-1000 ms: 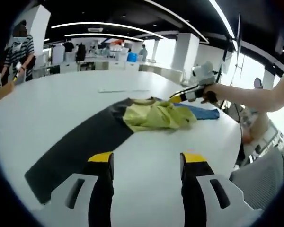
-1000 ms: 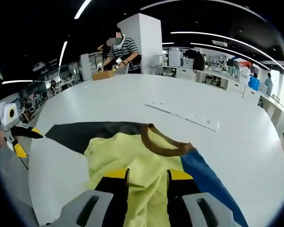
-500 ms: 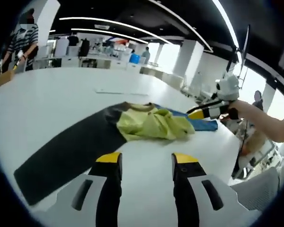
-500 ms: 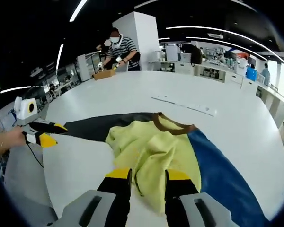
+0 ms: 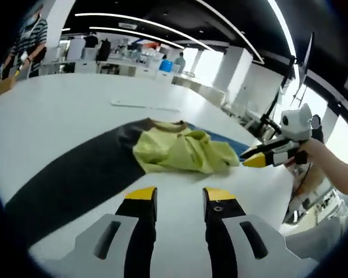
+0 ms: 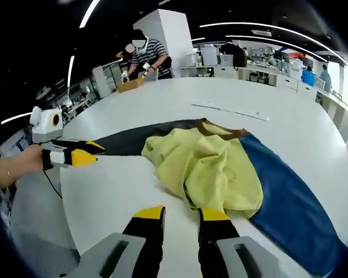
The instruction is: Fold the garment on the visible template until the final outline fits inside the template.
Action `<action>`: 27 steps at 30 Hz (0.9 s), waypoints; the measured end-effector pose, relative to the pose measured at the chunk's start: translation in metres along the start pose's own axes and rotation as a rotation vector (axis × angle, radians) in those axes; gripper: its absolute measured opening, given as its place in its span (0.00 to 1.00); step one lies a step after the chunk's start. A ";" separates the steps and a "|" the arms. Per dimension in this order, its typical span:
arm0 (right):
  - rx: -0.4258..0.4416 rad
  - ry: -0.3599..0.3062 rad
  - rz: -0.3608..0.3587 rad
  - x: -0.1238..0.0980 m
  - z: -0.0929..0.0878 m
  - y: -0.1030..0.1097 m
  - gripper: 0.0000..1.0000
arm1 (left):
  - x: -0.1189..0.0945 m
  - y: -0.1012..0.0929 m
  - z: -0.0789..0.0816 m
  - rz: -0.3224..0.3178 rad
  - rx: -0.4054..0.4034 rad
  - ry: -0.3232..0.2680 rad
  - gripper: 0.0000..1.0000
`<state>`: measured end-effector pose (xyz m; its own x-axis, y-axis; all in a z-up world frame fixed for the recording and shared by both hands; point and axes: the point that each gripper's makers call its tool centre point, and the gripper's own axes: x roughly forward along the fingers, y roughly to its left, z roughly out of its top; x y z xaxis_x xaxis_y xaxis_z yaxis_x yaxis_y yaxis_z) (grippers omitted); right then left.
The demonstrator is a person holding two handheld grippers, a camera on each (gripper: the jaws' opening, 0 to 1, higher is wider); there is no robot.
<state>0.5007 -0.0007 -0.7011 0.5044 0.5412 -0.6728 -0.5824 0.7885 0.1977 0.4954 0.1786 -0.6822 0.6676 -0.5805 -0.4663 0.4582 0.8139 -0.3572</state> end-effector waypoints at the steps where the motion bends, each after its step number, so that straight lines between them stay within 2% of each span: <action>1: 0.009 0.005 0.000 0.001 -0.002 0.000 0.18 | 0.003 -0.001 -0.001 -0.001 -0.004 0.004 0.27; 6: 0.058 0.005 -0.016 0.007 -0.011 -0.005 0.16 | 0.016 -0.006 -0.005 -0.020 -0.017 0.027 0.22; 18: 0.112 -0.040 -0.068 0.015 -0.007 -0.018 0.08 | 0.052 -0.017 -0.003 -0.052 -0.043 0.042 0.14; 22: 0.122 -0.042 -0.092 0.016 -0.008 -0.022 0.04 | 0.063 -0.019 -0.003 -0.054 -0.064 0.049 0.13; 27: 0.134 -0.043 -0.103 0.017 -0.009 -0.022 0.04 | 0.075 -0.021 -0.002 -0.062 -0.105 0.047 0.12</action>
<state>0.5163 -0.0119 -0.7235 0.5859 0.4651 -0.6636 -0.4376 0.8708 0.2240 0.5348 0.1181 -0.7115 0.6106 -0.6318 -0.4775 0.4319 0.7711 -0.4679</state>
